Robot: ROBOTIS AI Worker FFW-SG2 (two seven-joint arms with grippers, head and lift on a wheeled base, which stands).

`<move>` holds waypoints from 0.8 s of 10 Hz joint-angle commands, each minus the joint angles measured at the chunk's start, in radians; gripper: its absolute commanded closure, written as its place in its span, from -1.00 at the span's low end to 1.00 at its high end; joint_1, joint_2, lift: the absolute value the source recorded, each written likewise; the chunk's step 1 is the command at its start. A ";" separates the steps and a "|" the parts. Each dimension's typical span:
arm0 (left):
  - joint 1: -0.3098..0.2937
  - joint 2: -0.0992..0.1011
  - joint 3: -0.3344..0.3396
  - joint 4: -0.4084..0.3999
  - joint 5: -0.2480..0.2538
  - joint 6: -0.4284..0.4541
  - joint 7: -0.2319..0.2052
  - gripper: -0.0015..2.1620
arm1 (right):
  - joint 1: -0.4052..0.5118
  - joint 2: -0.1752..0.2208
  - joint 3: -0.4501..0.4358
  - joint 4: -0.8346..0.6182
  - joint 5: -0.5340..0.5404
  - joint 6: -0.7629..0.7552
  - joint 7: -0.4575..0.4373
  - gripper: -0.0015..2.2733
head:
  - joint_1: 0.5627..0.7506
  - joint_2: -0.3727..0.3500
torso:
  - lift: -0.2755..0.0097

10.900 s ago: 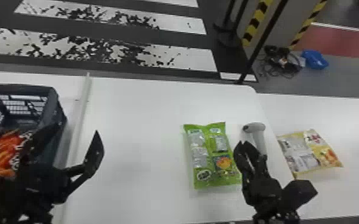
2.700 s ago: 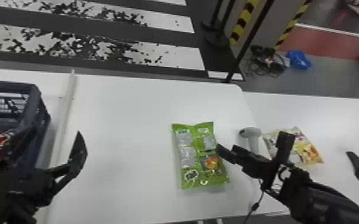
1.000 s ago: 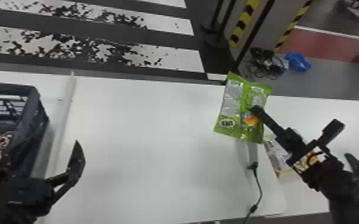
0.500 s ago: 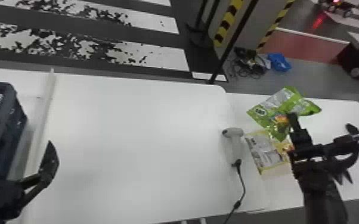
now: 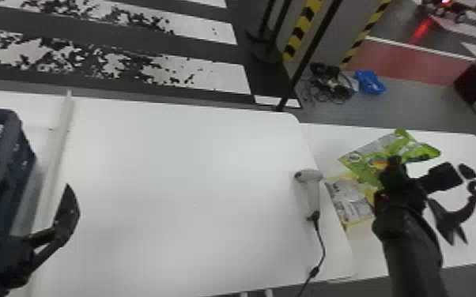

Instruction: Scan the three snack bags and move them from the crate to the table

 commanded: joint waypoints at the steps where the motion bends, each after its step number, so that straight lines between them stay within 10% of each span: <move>1: 0.007 -0.001 -0.004 -0.006 0.000 -0.009 0.000 -0.97 | -0.004 -0.004 0.089 0.023 0.050 -0.092 -0.036 0.89 | 0.41 -0.94 | 0.50; 3: 0.022 -0.001 -0.004 -0.014 0.000 -0.037 0.002 -0.97 | 0.022 -0.001 0.143 0.024 0.067 -0.135 -0.078 0.75 | 0.41 -0.94 | 0.50; 5: 0.034 -0.001 -0.004 -0.024 -0.001 -0.043 0.002 -0.97 | 0.057 0.002 0.192 0.023 0.071 -0.237 -0.101 -1.00 | 0.41 -0.94 | 0.50; 8: 0.048 0.000 -0.016 -0.038 -0.014 -0.043 0.003 -0.97 | 0.070 -0.003 0.191 0.021 0.001 -0.230 -0.105 -0.95 | 0.41 -0.94 | 0.50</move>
